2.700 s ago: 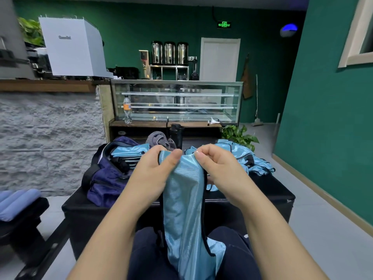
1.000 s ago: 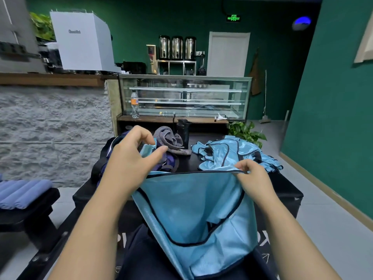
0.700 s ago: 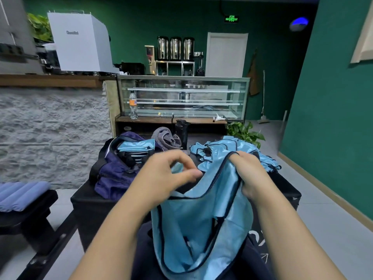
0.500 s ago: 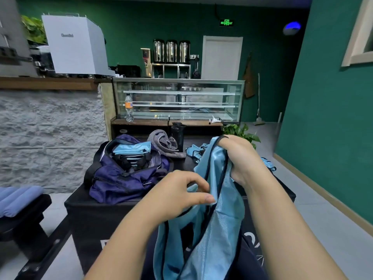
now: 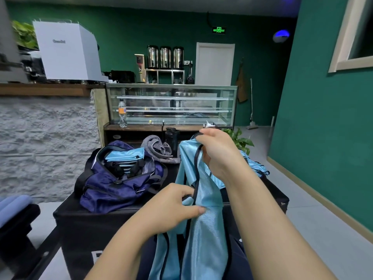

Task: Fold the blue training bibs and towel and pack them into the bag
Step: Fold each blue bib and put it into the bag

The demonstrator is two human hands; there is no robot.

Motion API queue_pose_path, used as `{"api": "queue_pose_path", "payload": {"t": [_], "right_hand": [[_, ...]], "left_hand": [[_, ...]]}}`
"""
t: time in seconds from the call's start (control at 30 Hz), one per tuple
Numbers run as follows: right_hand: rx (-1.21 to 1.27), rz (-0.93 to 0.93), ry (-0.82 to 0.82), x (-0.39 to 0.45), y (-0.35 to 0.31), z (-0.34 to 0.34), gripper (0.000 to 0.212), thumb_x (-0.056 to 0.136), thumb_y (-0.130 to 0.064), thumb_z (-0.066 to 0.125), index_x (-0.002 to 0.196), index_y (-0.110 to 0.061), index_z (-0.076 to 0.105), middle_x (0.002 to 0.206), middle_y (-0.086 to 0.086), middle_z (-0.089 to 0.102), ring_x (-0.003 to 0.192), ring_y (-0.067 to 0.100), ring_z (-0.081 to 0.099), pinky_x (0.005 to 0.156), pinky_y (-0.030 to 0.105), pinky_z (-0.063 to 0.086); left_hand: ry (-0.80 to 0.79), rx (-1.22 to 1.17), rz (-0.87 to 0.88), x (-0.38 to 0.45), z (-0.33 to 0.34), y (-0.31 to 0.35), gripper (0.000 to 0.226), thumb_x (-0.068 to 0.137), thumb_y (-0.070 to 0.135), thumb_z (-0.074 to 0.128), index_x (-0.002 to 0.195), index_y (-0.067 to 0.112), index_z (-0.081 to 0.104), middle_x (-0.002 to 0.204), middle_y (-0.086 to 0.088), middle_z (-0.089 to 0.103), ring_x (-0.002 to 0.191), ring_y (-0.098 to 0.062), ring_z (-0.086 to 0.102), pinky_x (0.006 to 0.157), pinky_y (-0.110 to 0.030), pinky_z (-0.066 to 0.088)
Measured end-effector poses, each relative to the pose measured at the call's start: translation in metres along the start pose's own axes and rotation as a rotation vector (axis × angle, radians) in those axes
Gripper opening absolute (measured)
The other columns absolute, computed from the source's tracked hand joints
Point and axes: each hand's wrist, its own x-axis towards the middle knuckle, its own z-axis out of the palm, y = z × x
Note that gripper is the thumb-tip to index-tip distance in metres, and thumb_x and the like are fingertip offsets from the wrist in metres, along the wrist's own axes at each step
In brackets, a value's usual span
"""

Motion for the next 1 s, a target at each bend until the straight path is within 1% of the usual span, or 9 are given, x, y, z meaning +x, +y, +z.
{"api": "queue_pose_path", "payload": {"t": [0.07, 0.2, 0.3, 0.4, 0.47, 0.63, 0.8, 0.93, 1.0], "right_hand": [[-0.004, 0.029, -0.004, 0.002, 0.006, -0.004, 0.031, 0.093, -0.006, 0.056, 0.124, -0.010, 0.050, 0.088, 0.006, 0.058, 0.062, 0.010, 0.053, 0.056, 0.018, 0.049], [-0.087, 0.108, -0.088, 0.000, 0.019, -0.015, 0.046, 0.091, -0.017, 0.064, 0.132, -0.012, 0.044, 0.101, 0.009, 0.067, 0.081, 0.015, 0.069, 0.073, 0.029, 0.056], [-0.275, 0.095, -0.137, -0.010, 0.022, -0.023, 0.030, 0.093, -0.037, 0.058, 0.114, -0.015, 0.059, 0.099, 0.000, 0.069, 0.083, 0.011, 0.065, 0.066, 0.024, 0.051], [-0.439, 0.103, -0.148, -0.017, 0.022, -0.032, 0.041, 0.090, -0.058, 0.050, 0.098, -0.021, 0.064, 0.084, -0.005, 0.063, 0.071, 0.010, 0.059, 0.071, 0.027, 0.052], [-0.519, 0.117, -0.170, -0.022, 0.021, -0.036, 0.047, 0.089, -0.065, 0.044, 0.098, -0.023, 0.062, 0.076, -0.004, 0.061, 0.066, 0.012, 0.058, 0.069, 0.028, 0.052], [-0.332, -0.007, -0.266, -0.029, 0.029, -0.038, 0.039, 0.089, -0.038, 0.063, 0.127, -0.038, 0.053, 0.110, 0.000, 0.066, 0.095, 0.003, 0.061, 0.094, 0.036, 0.052], [-0.271, -0.262, -0.211, -0.032, 0.028, -0.035, 0.030, 0.086, -0.009, 0.068, 0.103, -0.033, 0.069, 0.064, -0.020, 0.056, 0.068, 0.001, 0.050, 0.075, 0.023, 0.045], [-0.323, -0.316, -0.169, -0.036, 0.024, -0.034, 0.025, 0.082, -0.011, 0.072, 0.093, -0.034, 0.071, 0.057, -0.017, 0.047, 0.057, 0.001, 0.041, 0.058, 0.016, 0.037], [-0.405, -0.352, -0.130, -0.038, 0.022, -0.035, 0.024, 0.082, -0.015, 0.074, 0.090, -0.037, 0.070, 0.058, -0.012, 0.040, 0.053, 0.003, 0.036, 0.053, 0.017, 0.033]], "left_hand": [[0.074, -0.157, 0.013, -0.004, -0.008, 0.005, 0.021, 0.079, 0.042, 0.070, 0.084, 0.021, 0.070, 0.076, -0.001, 0.068, 0.067, -0.014, 0.058, 0.071, -0.027, 0.045], [0.307, -0.459, 0.082, -0.006, -0.019, 0.015, 0.011, 0.090, 0.001, 0.058, 0.088, 0.008, 0.066, 0.042, 0.014, 0.053, 0.036, 0.007, 0.043, 0.041, -0.002, 0.031], [0.461, -0.584, 0.087, -0.005, -0.021, 0.012, 0.014, 0.091, 0.001, 0.055, 0.098, 0.005, 0.067, 0.042, 0.012, 0.053, 0.035, 0.005, 0.043, 0.039, -0.003, 0.030], [0.553, -0.575, 0.094, -0.007, -0.023, 0.010, 0.016, 0.091, 0.008, 0.059, 0.095, 0.016, 0.071, 0.068, 0.012, 0.070, 0.056, 0.003, 0.059, 0.051, -0.006, 0.041], [0.593, -0.556, 0.098, -0.007, -0.024, 0.011, 0.016, 0.092, 0.009, 0.059, 0.093, 0.019, 0.071, 0.068, 0.015, 0.070, 0.057, 0.005, 0.059, 0.053, -0.005, 0.040], [0.607, -0.526, 0.125, -0.006, -0.022, 0.015, 0.013, 0.092, 0.006, 0.056, 0.093, 0.012, 0.068, 0.044, 0.018, 0.054, 0.038, 0.007, 0.046, 0.042, -0.002, 0.031], [0.694, -0.431, 0.045, -0.005, -0.027, 0.007, 0.007, 0.088, 0.013, 0.065, 0.085, 0.019, 0.065, 0.063, 0.014, 0.065, 0.053, 0.005, 0.053, 0.051, -0.011, 0.038], [0.756, -0.398, 0.013, -0.007, -0.033, -0.001, 0.033, 0.082, 0.018, 0.073, 0.093, 0.036, 0.047, 0.083, 0.003, 0.061, 0.071, -0.017, 0.054, 0.059, -0.031, 0.042], [0.732, -0.322, 0.060, -0.011, -0.036, 0.003, 0.038, 0.081, 0.016, 0.073, 0.097, 0.044, 0.052, 0.089, 0.002, 0.064, 0.076, -0.014, 0.060, 0.068, -0.030, 0.047]]}}
